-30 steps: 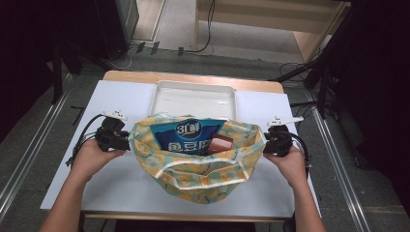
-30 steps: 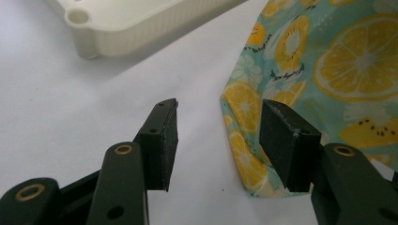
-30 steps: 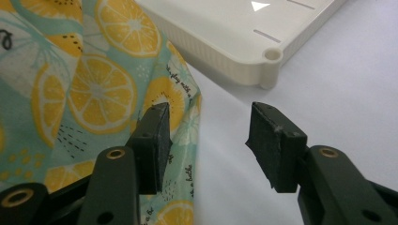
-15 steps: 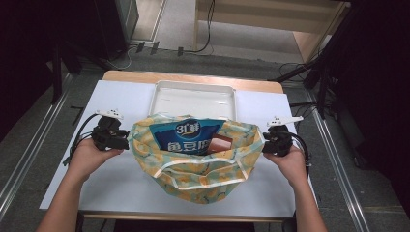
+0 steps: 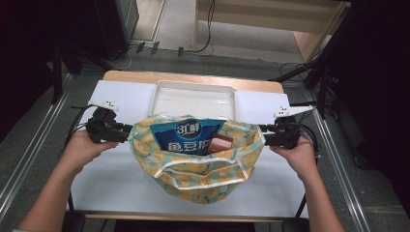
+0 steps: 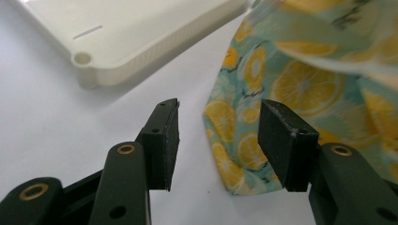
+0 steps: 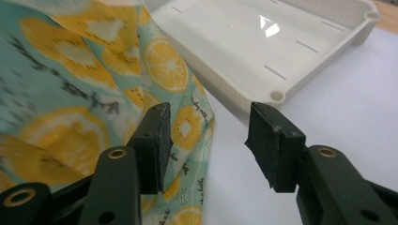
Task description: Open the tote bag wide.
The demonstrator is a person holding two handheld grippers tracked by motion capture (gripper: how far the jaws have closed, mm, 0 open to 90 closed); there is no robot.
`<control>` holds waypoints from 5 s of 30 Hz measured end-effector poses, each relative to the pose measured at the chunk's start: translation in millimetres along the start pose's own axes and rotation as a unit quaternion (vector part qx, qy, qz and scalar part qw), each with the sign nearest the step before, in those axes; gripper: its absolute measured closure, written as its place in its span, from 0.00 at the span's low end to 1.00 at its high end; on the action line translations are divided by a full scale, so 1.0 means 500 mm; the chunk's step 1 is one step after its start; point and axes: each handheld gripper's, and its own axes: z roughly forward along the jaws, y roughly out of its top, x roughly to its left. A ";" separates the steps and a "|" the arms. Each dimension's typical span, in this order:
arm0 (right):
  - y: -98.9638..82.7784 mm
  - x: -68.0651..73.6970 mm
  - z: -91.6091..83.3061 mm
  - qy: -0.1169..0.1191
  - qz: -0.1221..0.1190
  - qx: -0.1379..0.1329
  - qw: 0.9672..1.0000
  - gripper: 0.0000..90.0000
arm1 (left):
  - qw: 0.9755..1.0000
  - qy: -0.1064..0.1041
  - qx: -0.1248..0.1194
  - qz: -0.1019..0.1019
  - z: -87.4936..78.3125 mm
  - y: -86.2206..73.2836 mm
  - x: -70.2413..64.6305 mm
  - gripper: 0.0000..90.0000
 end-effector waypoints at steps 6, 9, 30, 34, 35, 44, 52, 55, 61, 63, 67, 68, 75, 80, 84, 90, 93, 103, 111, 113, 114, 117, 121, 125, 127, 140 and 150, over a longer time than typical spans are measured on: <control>0.028 -0.001 -0.028 0.005 -0.006 0.001 1.000 0.57 | 1.000 -0.001 -0.002 0.020 -0.023 0.027 -0.015 0.55; 0.051 0.003 -0.056 0.008 -0.008 -0.005 1.000 0.59 | 1.000 -0.002 -0.004 0.022 -0.043 0.045 -0.021 0.55; 0.160 0.080 -0.135 0.027 -0.054 -0.020 0.998 0.62 | 0.998 -0.011 -0.014 0.068 -0.125 0.139 -0.096 0.54; 0.167 0.100 -0.138 0.032 -0.062 -0.021 0.997 0.60 | 0.997 -0.015 -0.004 0.074 -0.115 0.143 -0.114 0.53; 0.167 0.104 -0.137 0.033 -0.062 -0.019 0.997 0.59 | 0.997 -0.015 -0.001 0.078 -0.112 0.143 -0.119 0.52; 0.164 0.133 -0.123 0.044 -0.079 -0.009 0.996 0.51 | 0.996 -0.018 0.001 0.090 -0.092 0.144 -0.136 0.46; 0.142 0.136 -0.099 0.036 -0.081 0.006 0.996 0.46 | 0.997 -0.020 0.002 0.079 -0.066 0.120 -0.124 0.43; 0.133 0.136 -0.091 0.036 -0.081 0.016 0.996 0.47 | 0.997 -0.016 0.009 0.080 -0.058 0.112 -0.120 0.43; 0.119 0.135 -0.083 0.029 -0.080 0.032 0.996 0.57 | 0.997 -0.002 0.029 0.077 -0.044 0.095 -0.115 0.50; 0.113 0.134 -0.080 0.026 -0.079 0.039 0.996 0.61 | 0.997 -0.006 0.033 0.073 -0.039 0.088 -0.114 0.58; 0.101 0.132 -0.076 0.027 -0.074 0.049 0.996 0.73 | 0.997 -0.006 0.038 0.069 -0.033 0.080 -0.113 0.74; 0.098 0.131 -0.075 0.027 -0.076 0.049 0.996 0.74 | 0.998 -0.009 0.033 0.061 -0.031 0.074 -0.112 0.78; 0.069 0.127 -0.069 0.032 -0.064 0.047 0.996 0.94 | 0.999 -0.012 0.022 0.044 -0.020 0.051 -0.109 0.96; 0.051 0.127 -0.065 0.030 -0.063 0.042 0.997 0.95 | 0.999 -0.019 0.023 0.039 -0.013 0.036 -0.108 0.98; 0.035 0.126 -0.050 0.035 -0.058 0.043 0.997 0.96 | 0.999 -0.023 0.027 0.030 0.003 0.018 -0.101 0.98; 0.008 0.121 -0.026 0.041 -0.046 0.041 0.997 0.96 | 0.999 -0.032 0.027 0.018 0.019 0.000 -0.090 0.98; -0.004 0.118 -0.014 0.043 -0.042 0.039 0.997 0.96 | 0.999 -0.039 0.026 0.008 0.030 -0.011 -0.080 0.98; -0.044 0.097 0.028 0.042 -0.019 0.037 0.998 0.97 | 0.999 -0.037 0.031 -0.009 0.060 -0.033 -0.055 0.99; -0.069 0.082 0.063 0.033 -0.004 0.035 0.999 0.98 | 0.999 -0.028 0.032 -0.019 0.079 -0.047 -0.039 1.00; -0.077 0.076 0.075 0.029 0.003 0.033 0.999 0.98 | 0.999 -0.030 0.036 -0.027 0.089 -0.055 -0.030 1.00; -0.080 0.073 0.081 0.030 0.006 0.032 0.999 0.98 | 0.998 -0.030 0.039 -0.028 0.093 -0.058 -0.027 1.00; -0.088 0.067 0.094 0.029 0.012 0.033 0.999 0.98 | 0.998 -0.029 0.045 -0.025 0.100 -0.063 -0.021 1.00; -0.098 0.061 0.107 0.024 0.017 0.039 0.999 0.98 | 0.997 -0.034 0.046 -0.042 0.108 -0.074 -0.010 1.00; -0.104 0.055 0.113 0.029 0.024 0.040 0.999 0.98 | 0.997 -0.035 0.049 -0.047 0.114 -0.082 -0.004 1.00; -0.107 0.054 0.119 0.026 0.020 0.042 0.999 0.98 | 0.997 -0.032 0.051 -0.048 0.118 -0.084 -0.003 1.00; -0.118 0.045 0.157 0.023 0.019 0.065 0.997 0.98 | 0.996 -0.033 0.054 -0.058 0.139 -0.101 0.014 1.00; -0.120 0.044 0.154 0.024 0.022 0.069 0.997 0.95 | 0.997 -0.035 0.053 -0.049 0.142 -0.107 0.009 0.98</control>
